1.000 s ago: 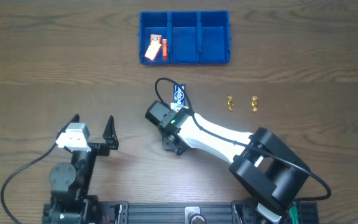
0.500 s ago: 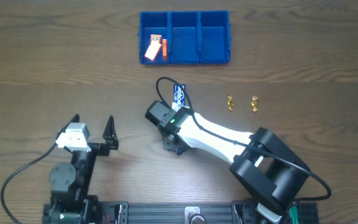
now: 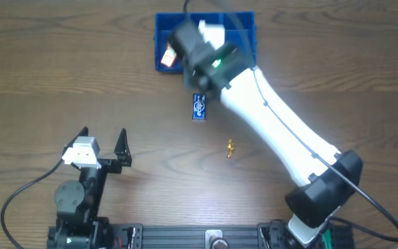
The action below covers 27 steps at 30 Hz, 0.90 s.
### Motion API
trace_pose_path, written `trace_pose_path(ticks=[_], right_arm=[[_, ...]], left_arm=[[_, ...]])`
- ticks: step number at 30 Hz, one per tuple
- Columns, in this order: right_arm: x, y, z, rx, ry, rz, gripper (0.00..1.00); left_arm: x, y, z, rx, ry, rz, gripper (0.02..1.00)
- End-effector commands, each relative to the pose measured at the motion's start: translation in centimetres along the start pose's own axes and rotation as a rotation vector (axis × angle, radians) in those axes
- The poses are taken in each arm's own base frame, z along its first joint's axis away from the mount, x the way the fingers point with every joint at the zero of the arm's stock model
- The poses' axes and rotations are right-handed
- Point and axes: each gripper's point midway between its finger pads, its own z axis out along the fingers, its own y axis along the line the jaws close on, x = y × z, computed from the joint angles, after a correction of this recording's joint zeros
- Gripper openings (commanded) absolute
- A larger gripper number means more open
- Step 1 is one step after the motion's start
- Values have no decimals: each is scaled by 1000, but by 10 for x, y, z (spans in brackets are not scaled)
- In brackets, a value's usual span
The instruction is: Sort Candies Into Trays
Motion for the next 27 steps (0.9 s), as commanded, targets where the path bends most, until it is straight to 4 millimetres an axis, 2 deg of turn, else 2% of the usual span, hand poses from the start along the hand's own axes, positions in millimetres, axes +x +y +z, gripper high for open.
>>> trace_pose_path(ticks=[1, 3, 6, 9, 13, 27], right_arm=[[-57, -8, 22, 62, -104, -92, 174], [-70, -9, 35, 70, -115, -101, 174], [-84, -12, 69, 79, -118, -95, 174], [-89, -8, 99, 32, -108, -108, 169], [-94, -9, 124, 12, -107, -89, 169], [-86, -7, 154, 22, -84, -92, 180]], left_arm=[[17, 1, 1, 5, 52, -14, 998], [17, 0, 1, 5, 52, -14, 998], [17, 1, 1, 5, 52, -14, 998], [17, 1, 1, 5, 51, -14, 998], [17, 1, 1, 5, 52, -14, 998], [17, 1, 1, 5, 51, -14, 998]])
